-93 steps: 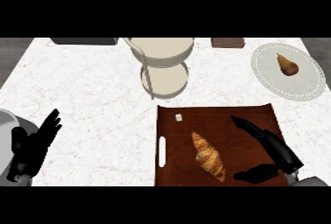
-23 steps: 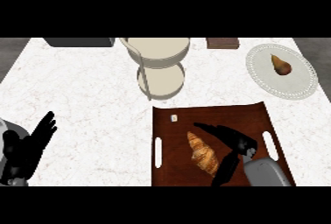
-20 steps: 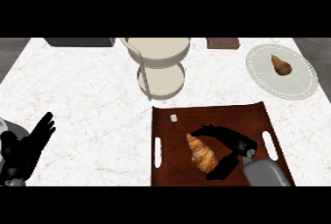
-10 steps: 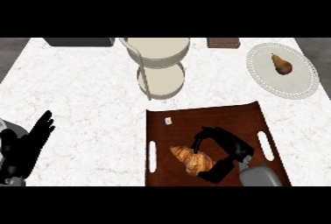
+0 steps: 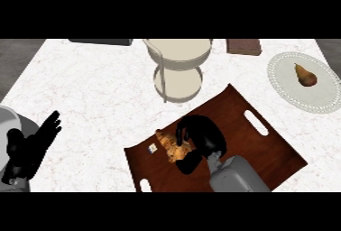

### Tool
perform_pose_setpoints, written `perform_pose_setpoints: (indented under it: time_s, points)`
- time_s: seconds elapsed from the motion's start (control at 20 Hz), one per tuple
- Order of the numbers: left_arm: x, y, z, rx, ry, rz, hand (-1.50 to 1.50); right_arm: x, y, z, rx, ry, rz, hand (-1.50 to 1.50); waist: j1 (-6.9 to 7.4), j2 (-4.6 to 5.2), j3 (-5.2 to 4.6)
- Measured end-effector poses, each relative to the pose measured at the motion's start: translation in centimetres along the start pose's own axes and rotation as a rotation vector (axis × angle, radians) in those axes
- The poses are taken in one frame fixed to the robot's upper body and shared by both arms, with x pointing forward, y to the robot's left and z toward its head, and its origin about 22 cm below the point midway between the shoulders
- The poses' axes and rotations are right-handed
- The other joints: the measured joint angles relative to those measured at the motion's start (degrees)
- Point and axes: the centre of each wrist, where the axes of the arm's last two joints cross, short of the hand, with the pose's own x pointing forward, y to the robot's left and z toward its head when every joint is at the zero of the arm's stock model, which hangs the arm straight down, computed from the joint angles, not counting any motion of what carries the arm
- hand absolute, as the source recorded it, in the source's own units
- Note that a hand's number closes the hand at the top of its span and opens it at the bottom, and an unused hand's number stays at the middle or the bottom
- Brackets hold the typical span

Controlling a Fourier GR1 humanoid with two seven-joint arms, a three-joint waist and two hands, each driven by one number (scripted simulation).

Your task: Pick the croissant from the tray and place it in the tiered basket

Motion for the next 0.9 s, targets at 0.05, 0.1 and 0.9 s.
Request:
perform_pose_setpoints:
  time_s: [0.05, 0.1, 0.9]
  points:
    - [0.1, -0.1, -0.1, -0.008, 0.000, -0.002, 0.00, 0.9, -0.1, -0.1, -0.037, 0.017, 0.033, 1.50, 0.40, -0.05, -0.03]
    - [0.1, -0.2, -0.1, -0.013, 0.000, -0.005, 0.00, 1.8, -0.1, -0.2, -0.075, 0.033, 0.063, 1.50, 0.76, -0.14, -0.05]
    - [1.6, -2.1, -1.6, -0.073, -0.012, -0.029, 0.00, 15.1, -5.2, 0.4, -0.745, 0.067, 0.283, 1.50, 3.74, 0.05, 0.14]
